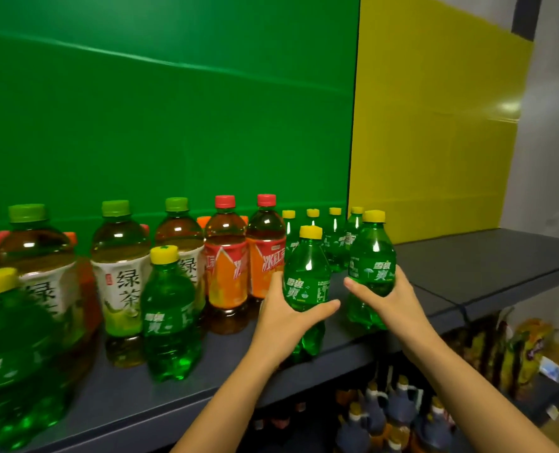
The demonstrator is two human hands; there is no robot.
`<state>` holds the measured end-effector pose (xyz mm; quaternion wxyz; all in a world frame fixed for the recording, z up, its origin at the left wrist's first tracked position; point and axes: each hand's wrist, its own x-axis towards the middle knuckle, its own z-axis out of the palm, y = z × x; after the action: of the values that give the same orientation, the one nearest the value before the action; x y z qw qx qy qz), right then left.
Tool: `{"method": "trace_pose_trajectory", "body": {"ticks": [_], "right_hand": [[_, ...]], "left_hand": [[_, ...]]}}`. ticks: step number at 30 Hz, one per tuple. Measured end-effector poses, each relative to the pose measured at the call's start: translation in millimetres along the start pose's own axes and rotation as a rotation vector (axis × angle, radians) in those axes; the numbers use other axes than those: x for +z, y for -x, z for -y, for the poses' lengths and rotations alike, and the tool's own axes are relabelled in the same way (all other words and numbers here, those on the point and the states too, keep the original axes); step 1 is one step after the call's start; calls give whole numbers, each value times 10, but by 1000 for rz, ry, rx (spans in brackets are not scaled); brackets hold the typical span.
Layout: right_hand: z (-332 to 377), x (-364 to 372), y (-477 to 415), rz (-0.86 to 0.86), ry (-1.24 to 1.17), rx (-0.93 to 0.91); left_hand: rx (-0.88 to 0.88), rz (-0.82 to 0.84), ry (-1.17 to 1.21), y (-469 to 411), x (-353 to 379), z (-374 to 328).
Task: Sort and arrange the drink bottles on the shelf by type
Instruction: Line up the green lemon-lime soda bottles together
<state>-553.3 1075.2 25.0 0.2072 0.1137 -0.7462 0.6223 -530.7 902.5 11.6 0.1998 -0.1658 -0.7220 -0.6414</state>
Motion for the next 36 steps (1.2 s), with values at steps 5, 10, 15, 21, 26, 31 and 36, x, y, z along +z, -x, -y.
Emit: {"method": "trace_pose_trajectory", "body": {"ticks": [5, 10, 15, 21, 26, 31, 36], "right_hand": [[-193, -123, -611, 148, -27, -47], [-415, -154, -1040, 341, -94, -39], [-684, -118, -1276, 473, -146, 4], [-912, -24, -1422, 556, -181, 55], [-965, 54, -1412, 596, -115, 43], [-1055, 86, -1361, 582, 33, -48], [-1121, 41, -1366, 568, 131, -130]], "left_hand": [[-29, -124, -55, -338, 349, 145], [-105, -246, -129, -651, 584, 309], [-185, -401, -116, -881, 692, 485], [-212, -496, -204, -1093, 675, 641], [-202, -514, -273, -1150, 658, 709], [-260, -490, -292, -1129, 651, 741], [-299, -422, -387, -1018, 601, 758]]}}
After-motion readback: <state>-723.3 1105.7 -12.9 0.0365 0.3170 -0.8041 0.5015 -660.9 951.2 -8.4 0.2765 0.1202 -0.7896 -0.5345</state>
